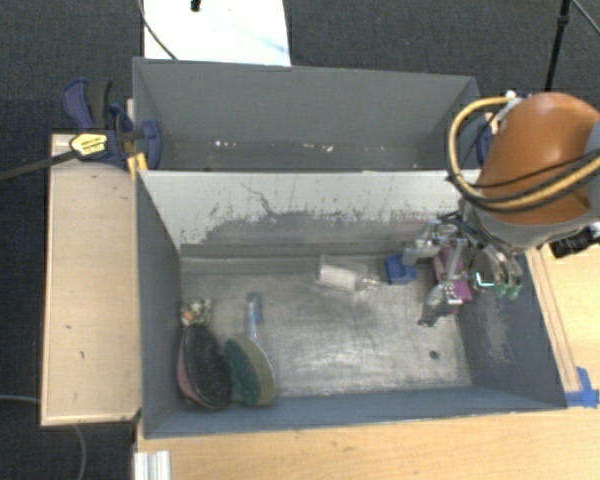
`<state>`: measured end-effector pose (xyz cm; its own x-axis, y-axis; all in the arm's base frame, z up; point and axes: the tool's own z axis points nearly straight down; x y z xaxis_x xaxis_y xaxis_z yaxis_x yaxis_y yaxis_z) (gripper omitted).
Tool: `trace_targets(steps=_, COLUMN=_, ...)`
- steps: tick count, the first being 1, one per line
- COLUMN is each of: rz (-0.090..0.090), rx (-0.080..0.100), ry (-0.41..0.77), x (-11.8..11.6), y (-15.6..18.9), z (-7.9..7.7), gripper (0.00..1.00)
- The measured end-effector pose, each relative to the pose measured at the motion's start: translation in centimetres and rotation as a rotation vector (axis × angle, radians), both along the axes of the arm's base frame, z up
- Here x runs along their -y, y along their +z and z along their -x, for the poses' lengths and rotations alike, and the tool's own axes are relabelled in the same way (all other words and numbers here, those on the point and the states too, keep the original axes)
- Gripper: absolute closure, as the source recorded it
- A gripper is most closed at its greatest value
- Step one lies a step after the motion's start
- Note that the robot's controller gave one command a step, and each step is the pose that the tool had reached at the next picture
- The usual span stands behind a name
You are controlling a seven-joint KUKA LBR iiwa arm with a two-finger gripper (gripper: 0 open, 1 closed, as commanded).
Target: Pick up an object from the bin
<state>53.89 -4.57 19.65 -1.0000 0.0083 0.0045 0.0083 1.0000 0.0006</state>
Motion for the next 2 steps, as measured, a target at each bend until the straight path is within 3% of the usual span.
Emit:
trace_targets(steps=1, rz=-0.001, rx=0.008, ry=-0.208, x=-3.8, y=-3.6, z=-3.6, gripper=0.00)
trace_targets(steps=2, rz=0.000, rx=0.011, ry=-0.269, x=-4.6, y=-11.4, z=-4.9, gripper=0.00)
